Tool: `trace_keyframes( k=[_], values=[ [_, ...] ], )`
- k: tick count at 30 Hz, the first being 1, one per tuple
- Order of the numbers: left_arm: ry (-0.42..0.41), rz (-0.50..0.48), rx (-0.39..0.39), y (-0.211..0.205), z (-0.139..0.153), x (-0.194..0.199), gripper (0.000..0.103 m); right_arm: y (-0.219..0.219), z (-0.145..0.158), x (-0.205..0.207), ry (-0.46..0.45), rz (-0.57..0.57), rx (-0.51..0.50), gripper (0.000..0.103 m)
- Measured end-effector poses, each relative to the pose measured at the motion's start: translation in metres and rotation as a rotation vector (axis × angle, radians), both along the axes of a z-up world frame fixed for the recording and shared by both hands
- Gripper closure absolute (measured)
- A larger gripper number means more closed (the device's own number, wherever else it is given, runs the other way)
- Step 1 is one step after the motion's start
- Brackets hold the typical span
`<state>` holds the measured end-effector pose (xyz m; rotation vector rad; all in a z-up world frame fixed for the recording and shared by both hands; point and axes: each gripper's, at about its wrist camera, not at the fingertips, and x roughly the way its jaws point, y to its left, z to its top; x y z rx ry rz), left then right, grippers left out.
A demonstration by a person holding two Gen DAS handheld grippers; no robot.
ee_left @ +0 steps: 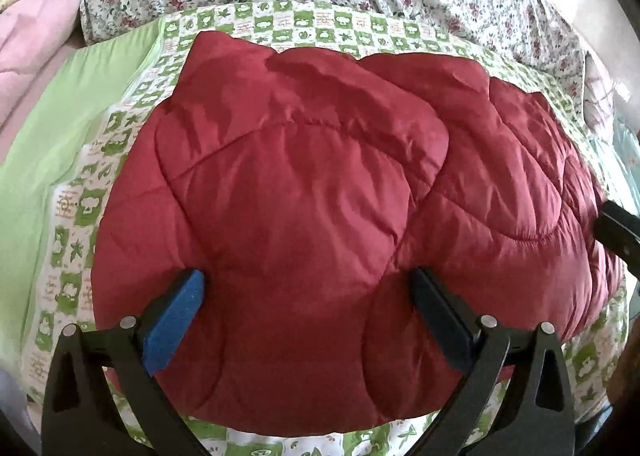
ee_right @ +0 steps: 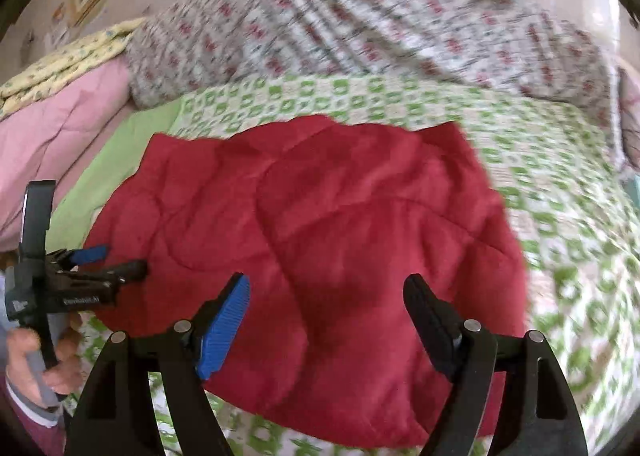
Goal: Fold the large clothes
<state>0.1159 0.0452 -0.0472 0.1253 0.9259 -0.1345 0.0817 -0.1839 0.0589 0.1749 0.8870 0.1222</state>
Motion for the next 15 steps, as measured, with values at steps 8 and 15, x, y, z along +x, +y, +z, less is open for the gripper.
trace_keyframes(
  k=[8,15],
  values=[
    [0.015,-0.004,0.018,-0.003,-0.003,0.010,0.000,-0.022,-0.050,0.049,0.101,-0.045,0.019,0.019],
    [0.020,0.001,0.023,-0.003,0.002,0.016,0.000,-0.024,-0.053,0.045,0.098,-0.051,0.040,0.019]
  ],
)
